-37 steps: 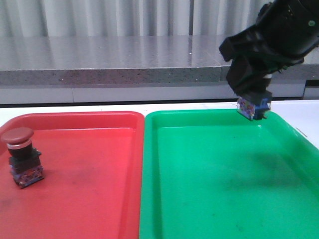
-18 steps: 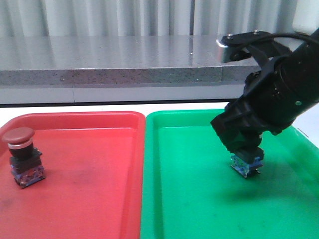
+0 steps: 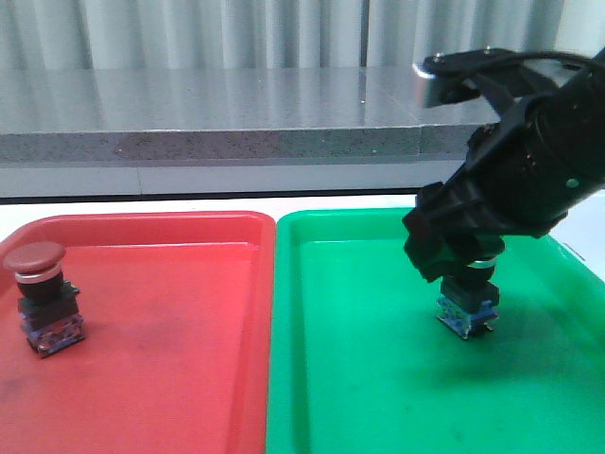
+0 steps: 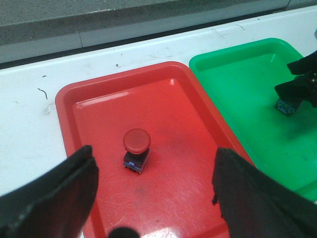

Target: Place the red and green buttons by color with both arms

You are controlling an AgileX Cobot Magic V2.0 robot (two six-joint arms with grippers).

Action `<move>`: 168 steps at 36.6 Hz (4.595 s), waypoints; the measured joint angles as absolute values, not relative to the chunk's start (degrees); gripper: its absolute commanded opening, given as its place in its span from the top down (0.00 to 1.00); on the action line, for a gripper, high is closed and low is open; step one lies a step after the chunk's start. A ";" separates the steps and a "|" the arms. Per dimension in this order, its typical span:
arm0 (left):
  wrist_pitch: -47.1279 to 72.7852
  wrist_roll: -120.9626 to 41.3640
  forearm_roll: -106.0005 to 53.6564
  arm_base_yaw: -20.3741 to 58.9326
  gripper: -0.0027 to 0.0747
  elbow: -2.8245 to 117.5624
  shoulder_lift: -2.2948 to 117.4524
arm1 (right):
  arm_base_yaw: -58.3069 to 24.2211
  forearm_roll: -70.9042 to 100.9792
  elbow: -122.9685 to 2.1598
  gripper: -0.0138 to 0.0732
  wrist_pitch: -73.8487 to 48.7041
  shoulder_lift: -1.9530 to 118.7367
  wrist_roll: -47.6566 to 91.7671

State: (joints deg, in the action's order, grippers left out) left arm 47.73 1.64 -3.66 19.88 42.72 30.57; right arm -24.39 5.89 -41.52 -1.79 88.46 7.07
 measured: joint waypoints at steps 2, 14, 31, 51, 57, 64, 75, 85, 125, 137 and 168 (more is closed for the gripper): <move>47.73 1.64 -3.66 19.88 0.34 42.72 30.57 | -24.39 5.89 -41.52 0.25 -3.46 85.69 7.07; 47.73 1.64 -3.66 19.88 0.34 42.72 30.57 | -24.39 5.78 -41.31 0.25 -22.31 63.57 7.07; 47.73 1.64 -3.66 19.88 0.34 42.72 30.57 | -24.39 5.35 -41.18 0.26 -43.01 38.88 3.99; 46.44 1.64 -3.66 19.88 0.36 42.72 30.57 | -24.39 4.92 -41.18 0.47 -44.62 37.77 2.57; 46.34 1.64 -3.66 19.88 0.65 42.72 30.57 | -24.39 4.92 -41.18 0.74 -44.62 37.77 2.47; 46.34 1.64 -3.66 19.88 0.99 42.72 30.57 | -24.39 4.92 -41.18 0.96 -44.62 37.77 2.47; 46.34 1.64 -3.66 19.88 0.99 42.72 30.57 | -24.39 4.72 -41.18 0.97 -44.62 37.77 2.47; 45.95 1.64 -3.66 19.99 0.99 42.45 30.43 | -24.39 4.72 -41.18 0.97 -44.62 37.77 2.44; 2.00 1.64 -2.72 -0.37 0.99 -0.31 -0.33 | -24.39 4.58 -41.18 0.97 -44.66 37.77 2.34; 2.11 1.64 -2.77 -0.37 0.99 -0.31 -0.33 | -24.39 4.58 -41.18 0.97 -44.66 37.77 2.34; 2.11 1.64 -2.77 -0.37 0.99 -0.31 -0.33 | -24.39 4.58 -41.18 0.97 -44.66 37.56 2.34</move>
State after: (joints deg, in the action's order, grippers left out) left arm 2.11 1.64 -2.77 -0.37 -0.31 -0.33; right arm -24.39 4.58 -41.18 -44.66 37.56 2.34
